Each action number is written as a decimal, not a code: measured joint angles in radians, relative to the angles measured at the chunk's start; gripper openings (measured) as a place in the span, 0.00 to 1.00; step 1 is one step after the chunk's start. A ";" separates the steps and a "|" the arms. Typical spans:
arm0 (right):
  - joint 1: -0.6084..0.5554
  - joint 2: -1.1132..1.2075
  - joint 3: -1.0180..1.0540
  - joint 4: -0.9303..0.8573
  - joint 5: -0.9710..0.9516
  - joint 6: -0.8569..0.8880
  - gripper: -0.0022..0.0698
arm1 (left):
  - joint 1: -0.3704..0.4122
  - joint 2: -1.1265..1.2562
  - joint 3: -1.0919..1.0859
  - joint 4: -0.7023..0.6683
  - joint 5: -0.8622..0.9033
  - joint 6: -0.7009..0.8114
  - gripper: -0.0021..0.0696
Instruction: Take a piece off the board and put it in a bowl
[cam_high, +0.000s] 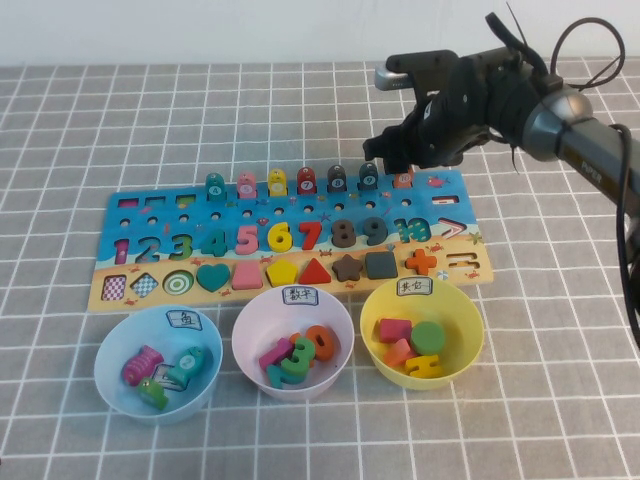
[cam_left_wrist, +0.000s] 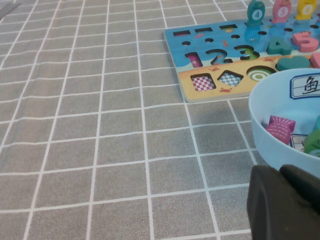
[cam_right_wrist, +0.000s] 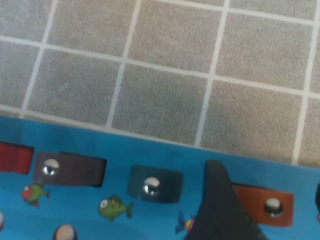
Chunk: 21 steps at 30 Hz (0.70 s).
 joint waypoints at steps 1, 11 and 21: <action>0.000 0.005 -0.002 0.000 -0.003 0.000 0.54 | 0.000 0.000 0.000 0.000 0.000 0.000 0.03; 0.000 0.030 -0.010 -0.001 -0.013 0.000 0.54 | 0.000 0.000 0.000 0.000 0.000 0.000 0.03; 0.000 0.064 -0.053 -0.010 -0.013 0.000 0.54 | 0.000 0.000 0.000 0.000 0.000 0.000 0.03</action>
